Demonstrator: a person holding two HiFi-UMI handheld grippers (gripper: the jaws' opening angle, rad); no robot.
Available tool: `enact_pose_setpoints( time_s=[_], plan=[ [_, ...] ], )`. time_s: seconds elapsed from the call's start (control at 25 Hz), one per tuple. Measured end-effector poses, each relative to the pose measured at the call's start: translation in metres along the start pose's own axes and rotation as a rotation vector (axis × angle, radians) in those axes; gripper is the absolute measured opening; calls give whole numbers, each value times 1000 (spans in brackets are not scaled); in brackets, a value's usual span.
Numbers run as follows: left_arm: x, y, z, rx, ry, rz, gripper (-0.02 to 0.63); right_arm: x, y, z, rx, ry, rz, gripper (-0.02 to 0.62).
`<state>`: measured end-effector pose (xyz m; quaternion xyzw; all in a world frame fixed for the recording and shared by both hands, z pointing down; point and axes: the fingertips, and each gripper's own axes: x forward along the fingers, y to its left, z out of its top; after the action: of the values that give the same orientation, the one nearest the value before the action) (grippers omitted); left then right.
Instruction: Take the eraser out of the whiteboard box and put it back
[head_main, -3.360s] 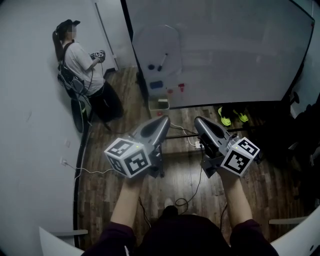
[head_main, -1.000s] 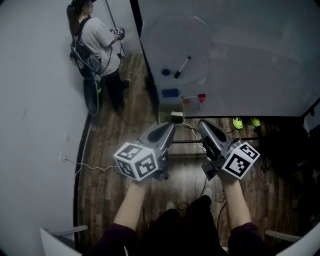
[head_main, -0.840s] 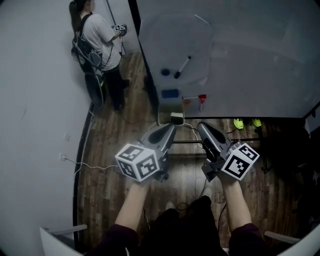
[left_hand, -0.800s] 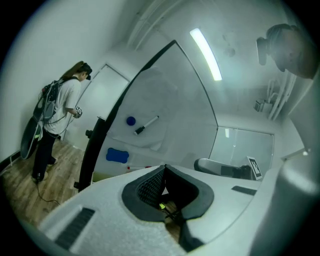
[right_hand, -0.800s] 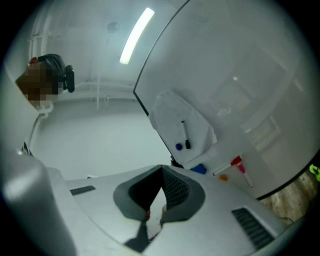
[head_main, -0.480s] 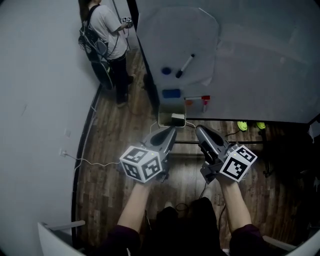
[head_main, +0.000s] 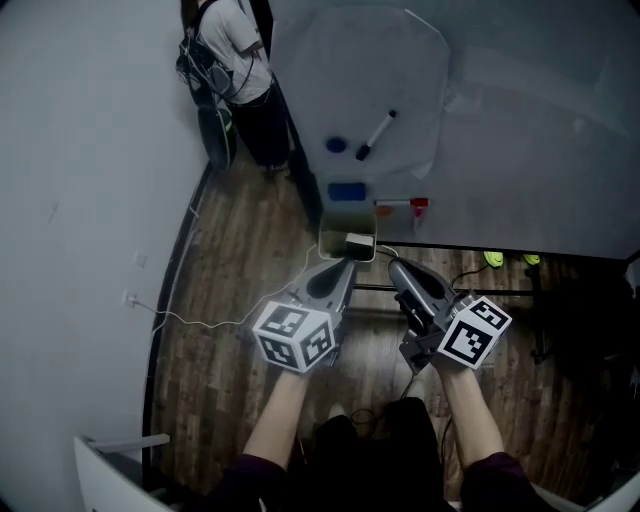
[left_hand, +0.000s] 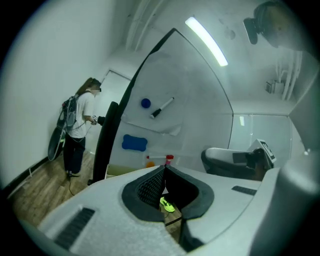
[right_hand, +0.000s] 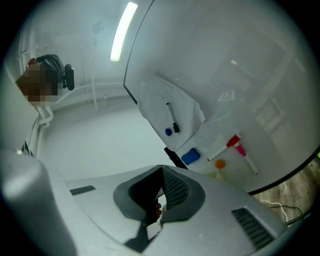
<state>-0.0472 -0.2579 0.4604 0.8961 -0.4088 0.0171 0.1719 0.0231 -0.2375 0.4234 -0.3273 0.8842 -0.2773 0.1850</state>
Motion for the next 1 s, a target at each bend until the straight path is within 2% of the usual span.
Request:
enact_pose_setpoints(
  time_s=[0.16,0.24,0.28,0.4,0.52,0.76,1.0],
  plan=[
    [12,10,-12,119,-3,107,8,0,-12,-3,9,23,7,3],
    [20,16,-20,151,5,148,10,0,-18,-5,13,35,13,3],
    [24,18,-24,156,12,164,22,0,-21,-5,15,41,17,3],
    [35,25,-38,155,38,207,130,0,-31,-8,23,57,29,3],
    [45,32,-50,171,64,249,181,-2,-42,-10,30,69,33,3],
    [66,43,-60,203,103,302,234,-8,-63,-13,39,90,27,3],
    [81,49,-64,210,134,336,242,-13,-78,-8,42,91,18,3]
  ],
)
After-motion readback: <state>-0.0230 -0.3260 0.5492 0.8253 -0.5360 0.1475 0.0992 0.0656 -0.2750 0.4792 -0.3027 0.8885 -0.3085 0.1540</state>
